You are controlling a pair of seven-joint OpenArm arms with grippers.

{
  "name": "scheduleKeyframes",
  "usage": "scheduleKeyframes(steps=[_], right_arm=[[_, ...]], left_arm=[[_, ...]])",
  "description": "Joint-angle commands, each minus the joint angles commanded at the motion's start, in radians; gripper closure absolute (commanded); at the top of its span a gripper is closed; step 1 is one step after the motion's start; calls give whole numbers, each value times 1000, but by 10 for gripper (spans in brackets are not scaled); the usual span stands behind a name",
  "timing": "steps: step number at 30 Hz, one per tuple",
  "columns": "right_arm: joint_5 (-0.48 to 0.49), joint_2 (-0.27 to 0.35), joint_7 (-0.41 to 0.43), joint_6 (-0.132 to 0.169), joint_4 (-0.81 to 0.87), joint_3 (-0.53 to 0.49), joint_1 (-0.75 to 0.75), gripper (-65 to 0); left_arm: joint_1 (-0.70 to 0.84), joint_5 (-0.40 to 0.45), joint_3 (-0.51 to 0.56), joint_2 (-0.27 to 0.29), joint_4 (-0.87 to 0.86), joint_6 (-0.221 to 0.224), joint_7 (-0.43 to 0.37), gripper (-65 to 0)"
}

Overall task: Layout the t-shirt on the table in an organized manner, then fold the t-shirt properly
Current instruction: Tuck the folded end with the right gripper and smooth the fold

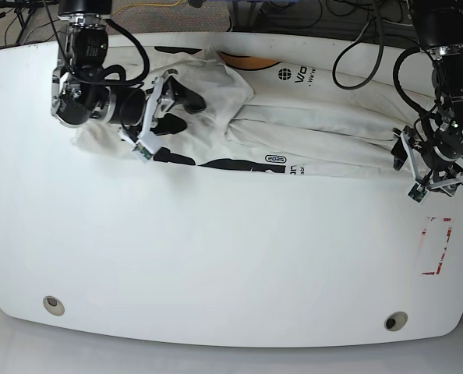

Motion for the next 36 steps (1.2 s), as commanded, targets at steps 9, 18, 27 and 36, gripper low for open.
scheduleKeyframes(steps=[9,18,27,36], right_arm=[[-80,0,0,0,20,160,-52,-109],[-374,-40,83,0,15,176,-97,-84],[-675,-87,216,0,-40,175,-110,-84],[-825,-84,379,0,-219,173,-60,-84]], left_arm=[[61,2,-32,117,48,0,2,-446],[155,9,-35,138,32,0,-2,-446],[198,9,-133,140,-12,0,-3,-446],[195,9,-157,120,-80,0,-3,-446]])
